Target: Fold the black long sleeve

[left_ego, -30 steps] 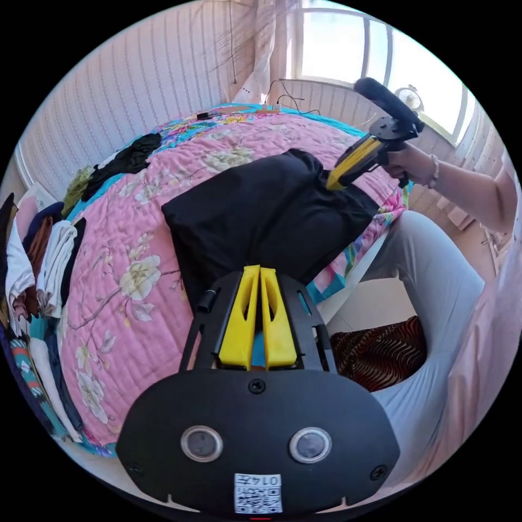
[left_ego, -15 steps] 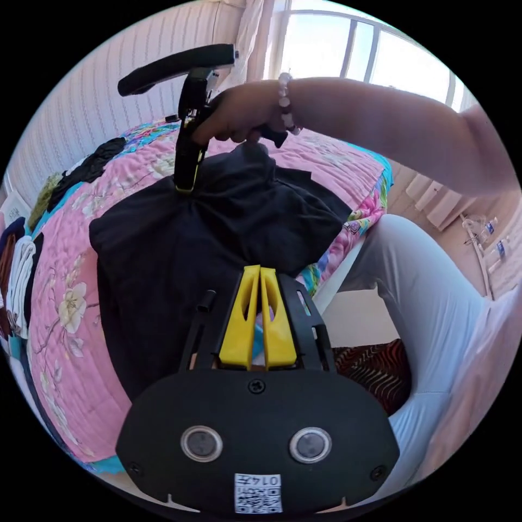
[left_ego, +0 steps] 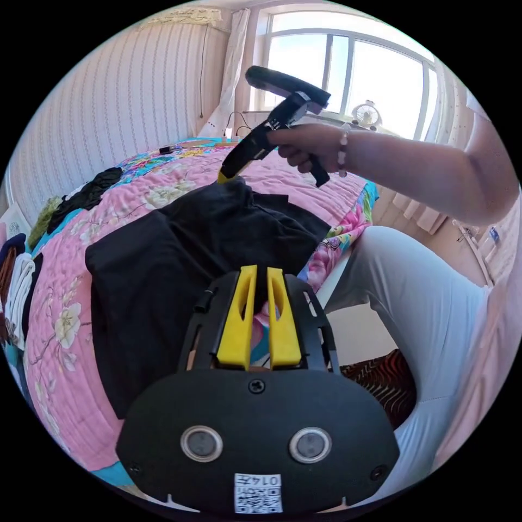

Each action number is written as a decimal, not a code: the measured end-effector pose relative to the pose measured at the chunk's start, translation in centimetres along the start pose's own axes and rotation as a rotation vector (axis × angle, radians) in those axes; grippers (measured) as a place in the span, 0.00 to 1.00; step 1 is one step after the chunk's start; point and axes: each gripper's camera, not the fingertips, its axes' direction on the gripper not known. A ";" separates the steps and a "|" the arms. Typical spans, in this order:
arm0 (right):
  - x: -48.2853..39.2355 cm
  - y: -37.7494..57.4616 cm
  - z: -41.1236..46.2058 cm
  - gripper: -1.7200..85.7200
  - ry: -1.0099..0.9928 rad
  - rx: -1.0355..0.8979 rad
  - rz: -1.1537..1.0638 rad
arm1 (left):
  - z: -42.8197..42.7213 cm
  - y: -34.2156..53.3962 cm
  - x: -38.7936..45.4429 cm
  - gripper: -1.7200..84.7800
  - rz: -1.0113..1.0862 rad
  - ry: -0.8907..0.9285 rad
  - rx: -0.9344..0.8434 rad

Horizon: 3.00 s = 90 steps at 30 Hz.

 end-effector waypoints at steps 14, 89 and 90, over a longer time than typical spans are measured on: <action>8.7 17.1 1.7 0.04 -0.236 -0.103 0.392 | 3.9 -3.5 3.9 0.18 0.086 0.116 -0.080; -9.9 -31.6 10.5 0.09 -0.238 -0.107 -0.439 | -18.6 14.7 -21.7 0.01 -0.565 -0.095 -0.063; -10.4 -31.9 10.7 0.09 -0.223 -0.109 -0.449 | -17.8 15.0 -21.9 0.01 -0.566 -0.113 -0.116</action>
